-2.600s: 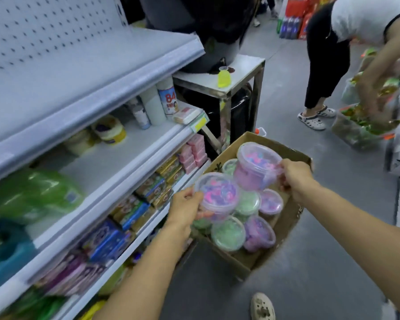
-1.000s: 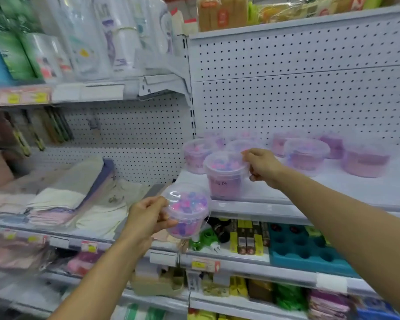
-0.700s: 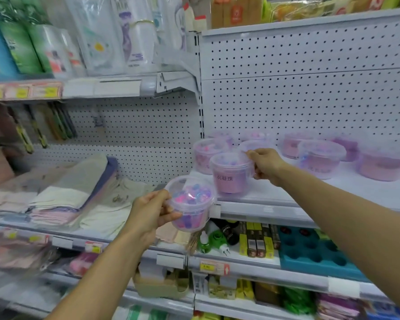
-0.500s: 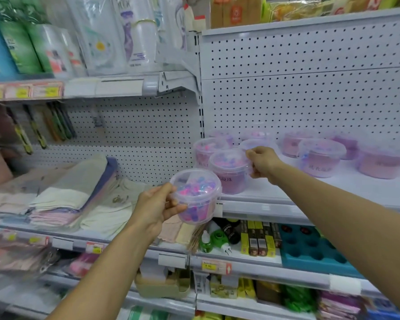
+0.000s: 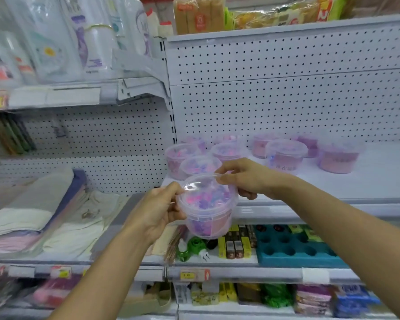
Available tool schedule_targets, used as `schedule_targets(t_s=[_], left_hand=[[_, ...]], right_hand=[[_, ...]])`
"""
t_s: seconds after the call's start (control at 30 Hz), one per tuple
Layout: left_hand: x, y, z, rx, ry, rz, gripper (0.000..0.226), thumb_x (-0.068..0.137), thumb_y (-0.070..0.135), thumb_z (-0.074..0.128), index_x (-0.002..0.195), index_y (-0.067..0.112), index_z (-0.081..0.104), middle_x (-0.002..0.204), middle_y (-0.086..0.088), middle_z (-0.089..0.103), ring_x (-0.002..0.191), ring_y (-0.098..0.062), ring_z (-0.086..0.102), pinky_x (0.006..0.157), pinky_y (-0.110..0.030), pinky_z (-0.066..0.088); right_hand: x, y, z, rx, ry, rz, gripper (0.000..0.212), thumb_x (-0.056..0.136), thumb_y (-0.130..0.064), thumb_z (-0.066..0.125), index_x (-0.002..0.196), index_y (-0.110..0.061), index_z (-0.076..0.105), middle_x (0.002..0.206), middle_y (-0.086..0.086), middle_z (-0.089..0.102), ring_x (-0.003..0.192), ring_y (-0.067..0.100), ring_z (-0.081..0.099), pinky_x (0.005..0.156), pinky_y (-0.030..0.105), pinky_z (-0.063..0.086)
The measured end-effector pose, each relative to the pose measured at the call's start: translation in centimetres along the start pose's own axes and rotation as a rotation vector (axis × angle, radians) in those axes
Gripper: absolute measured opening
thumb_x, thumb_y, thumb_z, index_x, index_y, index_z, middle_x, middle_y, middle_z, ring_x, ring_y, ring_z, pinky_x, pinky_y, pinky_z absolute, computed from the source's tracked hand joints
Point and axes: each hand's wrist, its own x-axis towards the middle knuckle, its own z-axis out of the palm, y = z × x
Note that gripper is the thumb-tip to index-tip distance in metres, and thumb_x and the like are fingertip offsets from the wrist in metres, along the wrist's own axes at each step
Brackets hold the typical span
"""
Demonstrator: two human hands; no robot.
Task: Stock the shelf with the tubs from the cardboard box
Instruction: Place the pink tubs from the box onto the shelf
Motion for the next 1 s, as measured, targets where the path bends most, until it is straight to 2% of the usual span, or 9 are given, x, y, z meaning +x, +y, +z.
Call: schedule_targets(t_s=[0.1, 0.17, 0.23, 0.3, 0.43, 0.6, 0.8, 0.9, 1.0], left_hand=[[0.5, 0.2, 2.4, 0.205, -0.063, 0.106, 0.023, 0.091, 0.020, 0.057, 0.091, 0.000, 0.068, 0.068, -0.010, 0.056, 0.052, -0.016, 0.055, 0.052, -0.030, 0.056], [1.7, 0.0, 3.3, 0.566, 0.077, 0.365, 0.025, 0.092, 0.033, 0.055, 0.098, 0.013, 0.070, 0.078, -0.001, 0.064, 0.062, -0.015, 0.061, 0.065, -0.035, 0.057], [3.1, -0.2, 3.7, 0.875, 0.242, 0.663, 0.026, 0.092, 0.037, 0.054, 0.110, 0.024, 0.067, 0.101, 0.004, 0.065, 0.092, -0.015, 0.062, 0.084, -0.031, 0.048], [4.7, -0.4, 3.7, 0.999, 0.211, 0.796, 0.032, 0.094, 0.033, 0.054, 0.123, 0.023, 0.062, 0.123, 0.003, 0.058, 0.116, -0.017, 0.050, 0.095, -0.022, 0.032], [7.1, -1.2, 3.7, 1.165, 0.099, 0.779, 0.038, 0.094, 0.031, 0.054, 0.131, 0.023, 0.056, 0.139, 0.001, 0.051, 0.129, -0.019, 0.042, 0.107, -0.028, 0.026], [7.8, -1.6, 3.9, 1.156, 0.128, 0.756, 0.032, 0.093, 0.029, 0.058, 0.124, 0.022, 0.063, 0.130, 0.001, 0.058, 0.122, -0.022, 0.047, 0.102, -0.030, 0.033], [7.9, -1.8, 4.1, 1.170, 0.136, 0.756, 0.031, 0.092, 0.028, 0.058, 0.121, 0.021, 0.065, 0.126, 0.001, 0.061, 0.119, -0.023, 0.048, 0.098, -0.032, 0.034], [8.2, -2.0, 4.1, 1.191, 0.142, 0.767, 0.031, 0.092, 0.029, 0.058, 0.121, 0.021, 0.065, 0.126, 0.000, 0.061, 0.120, -0.023, 0.048, 0.098, -0.033, 0.035], [8.2, -2.1, 4.0, 1.202, 0.145, 0.790, 0.031, 0.092, 0.031, 0.057, 0.120, 0.021, 0.065, 0.124, 0.000, 0.062, 0.117, -0.024, 0.049, 0.097, -0.035, 0.036]], right_hand=[[-1.3, 1.9, -2.5, 0.163, 0.124, 0.021, 0.020, 0.093, -0.017, 0.057, 0.109, -0.023, 0.068, 0.054, 0.000, 0.035, 0.042, 0.010, 0.026, 0.041, 0.022, 0.019], [-2.0, 3.2, -4.2, 0.220, 0.245, 0.049, 0.023, 0.093, -0.013, 0.055, 0.108, -0.024, 0.070, 0.052, -0.001, 0.032, 0.040, 0.010, 0.024, 0.041, 0.020, 0.017], [-2.4, 4.7, -5.7, 0.285, 0.402, 0.089, 0.027, 0.093, -0.010, 0.053, 0.108, -0.023, 0.071, 0.054, 0.001, 0.031, 0.040, 0.011, 0.024, 0.040, 0.019, 0.018], [-2.5, 5.9, -6.7, 0.341, 0.538, 0.132, 0.030, 0.093, -0.007, 0.050, 0.111, -0.021, 0.071, 0.056, 0.002, 0.034, 0.044, 0.014, 0.027, 0.038, 0.020, 0.020], [-2.1, 7.5, -6.8, 0.429, 0.662, 0.186, 0.031, 0.095, -0.004, 0.045, 0.113, -0.013, 0.069, 0.058, 0.007, 0.043, 0.041, 0.017, 0.035, 0.037, 0.022, 0.031], [-1.6, 8.5, -6.1, 0.499, 0.701, 0.198, 0.028, 0.097, -0.005, 0.044, 0.119, -0.006, 0.062, 0.062, 0.012, 0.049, 0.045, 0.025, 0.049, 0.047, 0.039, 0.058], [-1.8, 8.7, -5.5, 0.404, 0.638, 0.174, 0.049, 0.083, -0.018, 0.073, 0.128, -0.012, 0.056, 0.080, 0.013, 0.060, 0.061, 0.027, 0.060, 0.070, 0.044, 0.060], [-1.6, 8.9, -4.9, 0.298, 0.670, 0.170, 0.061, 0.075, -0.023, 0.080, 0.130, -0.013, 0.055, 0.093, 0.014, 0.061, 0.064, 0.030, 0.065, 0.067, 0.041, 0.061], [-1.3, 9.0, -4.5, 0.194, 0.686, 0.152, 0.059, 0.078, -0.030, 0.077, 0.130, -0.017, 0.054, 0.081, 0.005, 0.063, 0.063, 0.028, 0.066, 0.063, 0.036, 0.060]])
